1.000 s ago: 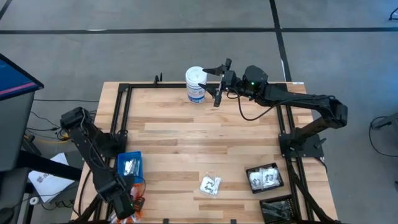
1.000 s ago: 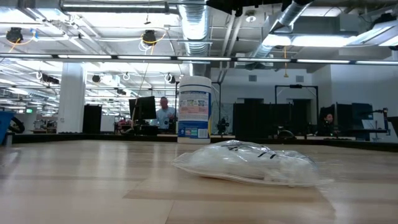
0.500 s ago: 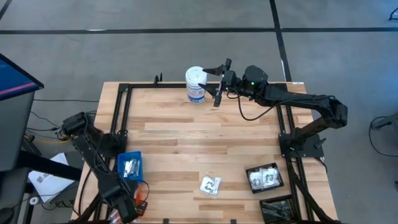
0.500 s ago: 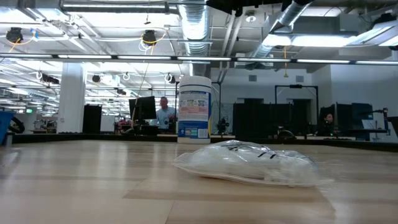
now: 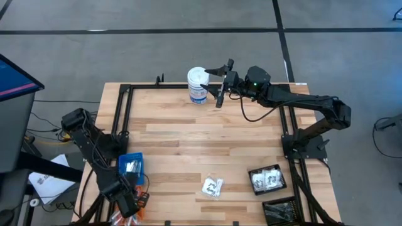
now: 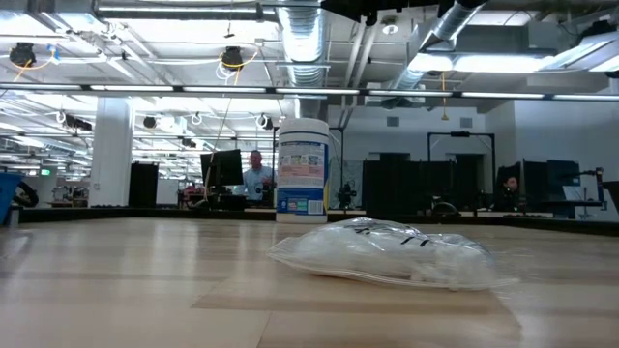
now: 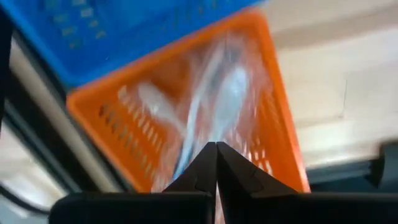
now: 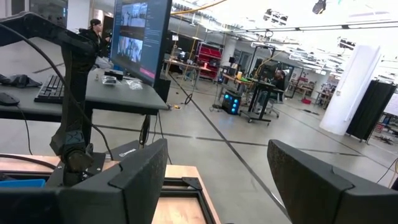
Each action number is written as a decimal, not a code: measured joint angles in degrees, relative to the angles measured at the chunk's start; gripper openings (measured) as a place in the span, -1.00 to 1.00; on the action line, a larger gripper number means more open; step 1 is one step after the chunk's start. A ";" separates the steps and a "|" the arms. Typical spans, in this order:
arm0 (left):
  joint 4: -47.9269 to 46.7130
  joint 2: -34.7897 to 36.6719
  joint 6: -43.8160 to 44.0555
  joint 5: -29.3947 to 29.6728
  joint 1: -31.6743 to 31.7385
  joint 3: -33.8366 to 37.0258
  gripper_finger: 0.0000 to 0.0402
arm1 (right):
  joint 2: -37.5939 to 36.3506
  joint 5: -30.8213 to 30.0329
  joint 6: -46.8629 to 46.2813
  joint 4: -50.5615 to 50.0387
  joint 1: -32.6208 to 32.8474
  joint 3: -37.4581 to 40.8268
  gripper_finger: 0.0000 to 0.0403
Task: Pick & Place Travel size toiletries
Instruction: Adjust the colored toothbrushes in the orange bin
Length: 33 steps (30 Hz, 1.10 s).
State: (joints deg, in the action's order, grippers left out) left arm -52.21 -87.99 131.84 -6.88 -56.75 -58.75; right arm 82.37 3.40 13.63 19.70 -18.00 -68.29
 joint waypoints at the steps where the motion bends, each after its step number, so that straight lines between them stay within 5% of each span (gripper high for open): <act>1: 0.40 0.00 -0.66 0.35 0.30 0.69 -1.00 | 0.00 0.02 0.00 0.00 0.00 0.00 0.34; 10: 9.90 0.02 -2.61 -0.64 1.23 7.42 -1.00 | 0.00 0.00 0.02 -0.15 0.00 0.00 0.34; 23: 9.53 0.00 -3.03 -0.14 1.23 5.08 -1.00 | 0.00 0.00 0.31 -0.13 0.00 0.00 0.34; 33: -5.94 3.80 -2.16 -1.30 1.18 -0.38 -1.00 | 0.00 0.02 0.31 -0.09 0.04 0.00 0.34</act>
State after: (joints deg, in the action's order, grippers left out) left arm -58.15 -84.18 129.68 -8.18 -55.57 -59.13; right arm 82.37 3.42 13.93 19.62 -17.96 -68.29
